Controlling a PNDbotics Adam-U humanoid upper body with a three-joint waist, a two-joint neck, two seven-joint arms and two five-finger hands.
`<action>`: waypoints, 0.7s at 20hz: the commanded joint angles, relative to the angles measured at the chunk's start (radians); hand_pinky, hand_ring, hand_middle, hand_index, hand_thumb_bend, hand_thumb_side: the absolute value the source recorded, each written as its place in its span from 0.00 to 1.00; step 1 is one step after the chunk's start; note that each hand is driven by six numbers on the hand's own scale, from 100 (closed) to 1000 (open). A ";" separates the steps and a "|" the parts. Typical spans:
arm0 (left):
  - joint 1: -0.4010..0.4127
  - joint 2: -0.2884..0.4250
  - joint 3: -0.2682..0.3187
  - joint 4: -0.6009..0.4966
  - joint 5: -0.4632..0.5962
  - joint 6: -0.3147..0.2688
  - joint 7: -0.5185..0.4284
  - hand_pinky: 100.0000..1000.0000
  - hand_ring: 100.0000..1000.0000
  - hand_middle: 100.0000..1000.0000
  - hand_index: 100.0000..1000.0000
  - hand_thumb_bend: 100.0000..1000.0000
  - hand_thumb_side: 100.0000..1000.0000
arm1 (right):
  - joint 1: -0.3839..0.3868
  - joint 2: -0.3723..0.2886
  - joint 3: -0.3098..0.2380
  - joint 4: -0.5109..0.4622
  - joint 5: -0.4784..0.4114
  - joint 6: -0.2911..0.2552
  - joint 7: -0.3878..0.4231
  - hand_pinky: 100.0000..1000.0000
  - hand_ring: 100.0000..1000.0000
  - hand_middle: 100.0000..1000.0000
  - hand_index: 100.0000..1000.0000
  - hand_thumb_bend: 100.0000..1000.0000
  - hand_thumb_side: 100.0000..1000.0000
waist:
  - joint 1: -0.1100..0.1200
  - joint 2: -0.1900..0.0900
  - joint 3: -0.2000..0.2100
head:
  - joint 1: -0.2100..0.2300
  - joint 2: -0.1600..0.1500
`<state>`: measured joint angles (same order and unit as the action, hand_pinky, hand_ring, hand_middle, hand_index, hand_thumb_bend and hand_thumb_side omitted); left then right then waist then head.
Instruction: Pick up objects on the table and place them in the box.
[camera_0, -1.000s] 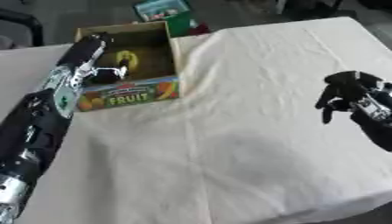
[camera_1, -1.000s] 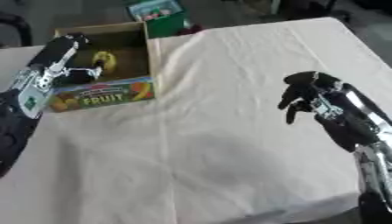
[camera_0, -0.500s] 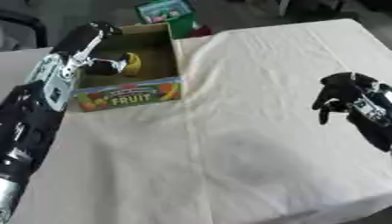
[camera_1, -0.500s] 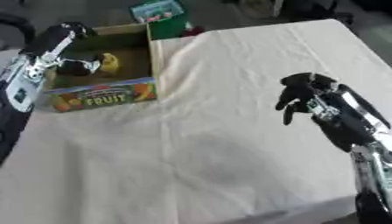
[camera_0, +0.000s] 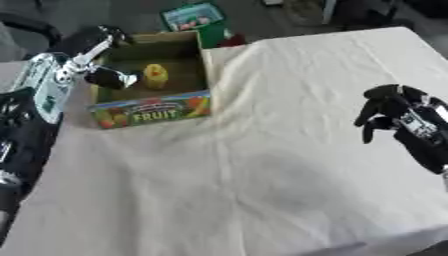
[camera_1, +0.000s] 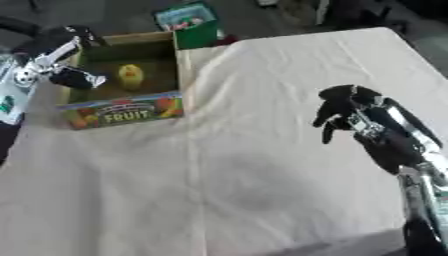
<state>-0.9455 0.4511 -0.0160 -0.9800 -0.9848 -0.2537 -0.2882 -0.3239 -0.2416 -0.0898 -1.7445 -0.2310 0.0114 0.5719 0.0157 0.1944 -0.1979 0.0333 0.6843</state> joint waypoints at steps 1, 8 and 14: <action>0.004 0.055 0.009 -0.091 0.060 -0.006 0.008 0.68 0.72 0.74 0.82 0.22 0.20 | -0.004 -0.011 -0.012 -0.010 0.002 -0.001 -0.006 0.32 0.52 0.49 0.72 0.00 0.43 | -0.003 -0.023 0.009 | -0.011 -0.002; 0.154 0.111 0.028 -0.376 0.373 0.027 0.112 0.59 0.58 0.61 0.78 0.00 0.03 | 0.005 -0.009 -0.021 -0.010 0.004 -0.002 -0.015 0.32 0.52 0.49 0.72 0.00 0.43 | -0.014 -0.024 0.052 | -0.034 0.000; 0.344 0.136 0.055 -0.639 0.700 0.056 0.184 0.53 0.52 0.54 0.76 0.00 0.16 | 0.009 -0.006 -0.026 -0.011 0.002 -0.003 -0.022 0.32 0.52 0.49 0.72 0.00 0.43 | -0.024 -0.024 0.079 | -0.045 -0.001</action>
<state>-0.5928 0.5479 0.0219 -1.5533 -0.3507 -0.2012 -0.1213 -0.3071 -0.2406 -0.1066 -1.7443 -0.2296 0.0093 0.5536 -0.0087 0.1883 -0.1177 -0.0072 0.6847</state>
